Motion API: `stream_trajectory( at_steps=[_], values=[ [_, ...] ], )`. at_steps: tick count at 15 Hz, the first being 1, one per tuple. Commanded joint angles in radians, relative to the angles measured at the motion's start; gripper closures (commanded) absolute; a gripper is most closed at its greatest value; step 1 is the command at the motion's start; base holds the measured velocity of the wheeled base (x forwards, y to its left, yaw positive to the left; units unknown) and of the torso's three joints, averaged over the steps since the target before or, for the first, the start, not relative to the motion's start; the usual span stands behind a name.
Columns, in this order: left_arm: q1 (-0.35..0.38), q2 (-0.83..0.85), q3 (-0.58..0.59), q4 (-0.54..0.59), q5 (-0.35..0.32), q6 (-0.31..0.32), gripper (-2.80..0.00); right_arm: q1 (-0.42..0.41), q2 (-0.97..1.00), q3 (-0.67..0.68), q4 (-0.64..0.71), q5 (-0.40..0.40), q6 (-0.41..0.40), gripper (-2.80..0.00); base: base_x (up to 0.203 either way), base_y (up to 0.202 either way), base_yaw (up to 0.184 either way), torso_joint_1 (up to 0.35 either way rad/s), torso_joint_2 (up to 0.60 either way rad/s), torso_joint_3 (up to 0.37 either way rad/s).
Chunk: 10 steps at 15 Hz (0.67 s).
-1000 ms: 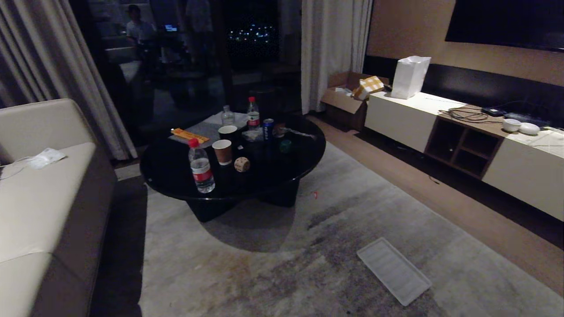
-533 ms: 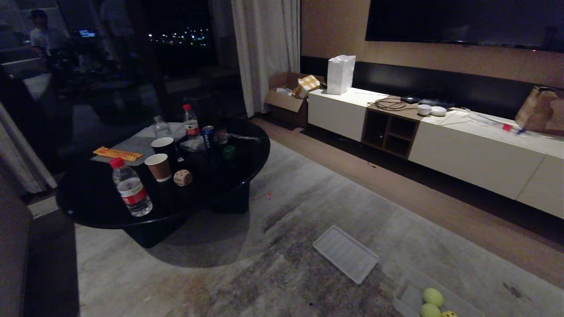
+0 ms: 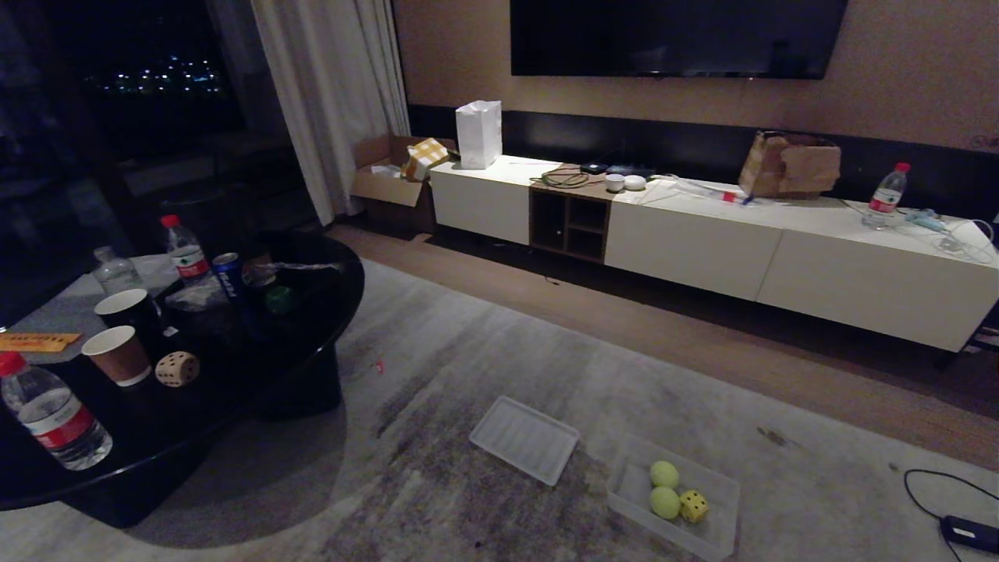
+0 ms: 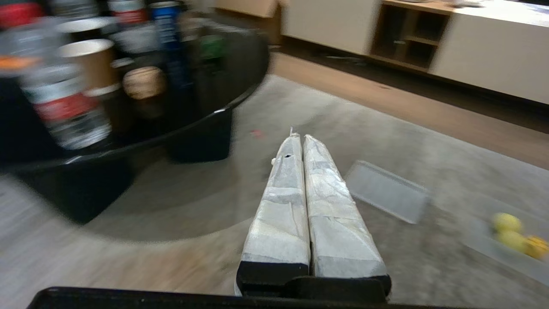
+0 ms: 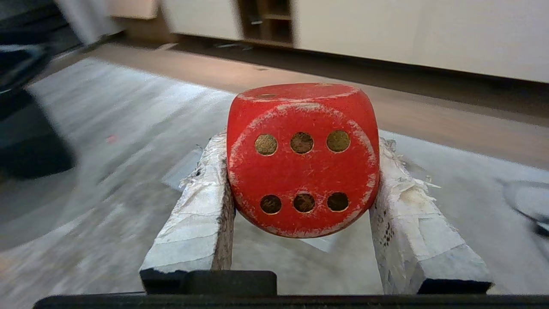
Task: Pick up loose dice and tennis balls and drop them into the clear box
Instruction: Put the toys in the box
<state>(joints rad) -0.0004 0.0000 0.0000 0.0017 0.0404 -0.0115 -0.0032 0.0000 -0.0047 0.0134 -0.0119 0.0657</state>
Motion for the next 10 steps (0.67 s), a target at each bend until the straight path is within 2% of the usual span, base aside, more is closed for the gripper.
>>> stream_trajectory(
  at_steps=[1,6,10],
  values=[
    [0.000,0.002,0.002,0.000,0.002,-0.002,0.00,0.000,0.002,-0.001,0.000,0.000,0.000,0.00,-0.001,0.008,-0.117,0.002,0.00,0.004],
    [0.000,0.002,0.002,0.000,0.001,-0.002,0.00,0.000,0.002,-0.001,0.000,0.000,0.002,0.00,0.000,0.001,-0.016,0.000,0.00,-0.006],
    [0.001,0.002,0.002,-0.001,0.001,-0.002,0.00,0.000,0.002,-0.001,0.000,0.000,0.002,0.00,0.000,0.000,0.000,0.005,0.00,-0.170]
  ],
)
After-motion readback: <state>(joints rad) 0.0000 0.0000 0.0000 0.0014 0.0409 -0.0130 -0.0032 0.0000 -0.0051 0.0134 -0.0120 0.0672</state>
